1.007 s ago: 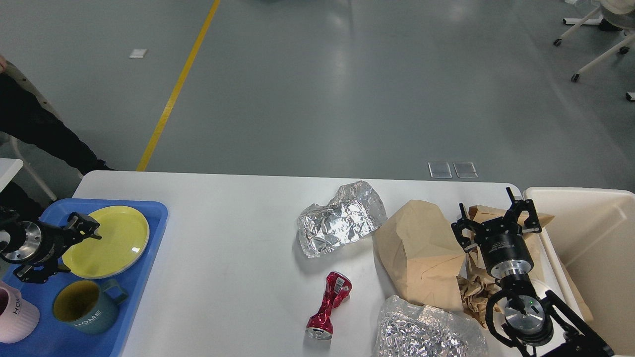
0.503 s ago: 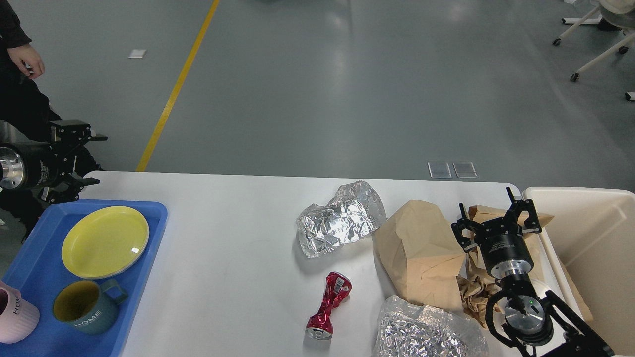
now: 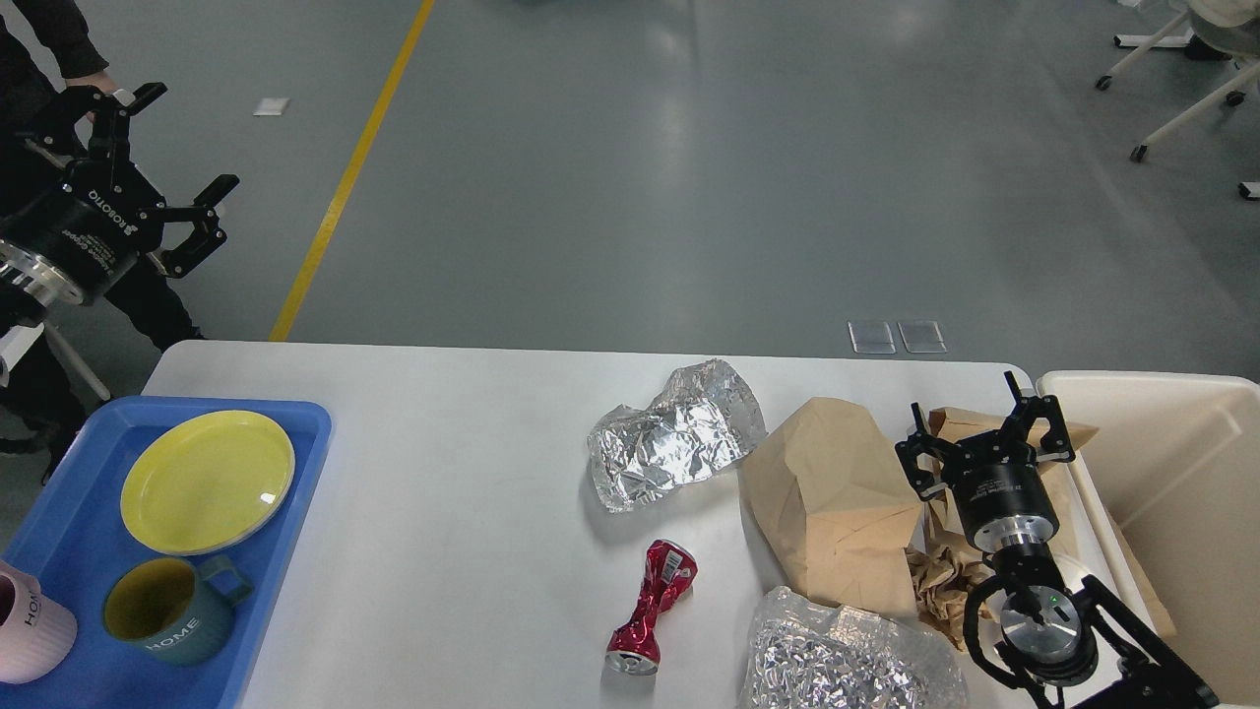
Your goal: Tidy desktop
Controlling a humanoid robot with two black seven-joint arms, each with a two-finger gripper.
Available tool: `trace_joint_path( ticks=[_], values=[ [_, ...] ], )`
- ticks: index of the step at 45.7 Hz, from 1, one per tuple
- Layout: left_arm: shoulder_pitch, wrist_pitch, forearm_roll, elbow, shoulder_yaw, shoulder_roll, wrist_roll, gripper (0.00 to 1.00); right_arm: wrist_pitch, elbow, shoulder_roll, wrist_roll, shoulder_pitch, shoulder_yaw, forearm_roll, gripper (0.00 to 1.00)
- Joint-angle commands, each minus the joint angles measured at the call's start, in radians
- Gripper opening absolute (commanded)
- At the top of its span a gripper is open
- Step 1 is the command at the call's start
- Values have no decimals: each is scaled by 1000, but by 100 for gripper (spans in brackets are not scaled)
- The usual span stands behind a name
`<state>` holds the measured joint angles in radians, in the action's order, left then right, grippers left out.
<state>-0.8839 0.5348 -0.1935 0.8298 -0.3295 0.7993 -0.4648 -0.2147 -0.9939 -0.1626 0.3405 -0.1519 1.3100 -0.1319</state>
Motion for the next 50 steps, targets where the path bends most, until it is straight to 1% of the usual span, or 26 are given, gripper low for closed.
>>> trace_joint_path(
  ticks=[1, 5, 7, 9, 11, 15, 16, 21, 23, 27, 29, 33, 39, 44, 50],
  values=[
    [104, -104, -7, 184, -74, 52, -47, 96, 0, 0, 0, 0, 0, 0, 0, 100],
    [209, -151, -7, 339, -163, 95, -51, 96, 0, 0, 0, 0, 0, 0, 0, 100],
    [261, -177, -7, 396, -222, 101, -43, 96, 0, 0, 0, 0, 0, 0, 0, 100],
    [310, -216, -9, 426, -284, 100, -32, 96, 0, 0, 0, 0, 0, 0, 0, 100],
    [354, -255, -9, 439, -341, 89, -11, 96, 0, 0, 0, 0, 0, 0, 0, 100],
    [443, -285, -21, 456, -439, 29, 69, 96, 0, 0, 0, 0, 0, 0, 0, 100],
    [495, -291, -41, 459, -506, -3, 115, 96, 0, 0, 0, 0, 0, 0, 0, 100],
    [594, -332, -50, 457, -680, -112, 242, 96, 0, 0, 0, 0, 0, 0, 0, 100],
    [618, -355, -44, 457, -721, -143, 270, 96, 0, 0, 0, 0, 0, 0, 0, 100],
    [651, -343, -21, 460, -766, -164, 281, 96, 0, 0, 0, 0, 0, 0, 0, 100],
    [663, -316, -14, 460, -772, -167, 282, 96, 0, 0, 0, 0, 0, 0, 0, 100],
    [689, -234, -14, 460, -780, -169, 287, 96, 2, 0, 0, 0, 0, 0, 0, 100],
    [694, -236, -15, 442, -795, -170, 282, 96, 0, 0, 0, 0, 0, 0, 0, 100],
    [695, -220, -12, 416, -795, -170, 273, 96, 0, 0, 0, 0, 0, 0, 0, 100],
    [692, -220, -15, 417, -829, -177, 276, 96, 0, 0, -2, 0, 0, 0, 0, 100]
  ],
)
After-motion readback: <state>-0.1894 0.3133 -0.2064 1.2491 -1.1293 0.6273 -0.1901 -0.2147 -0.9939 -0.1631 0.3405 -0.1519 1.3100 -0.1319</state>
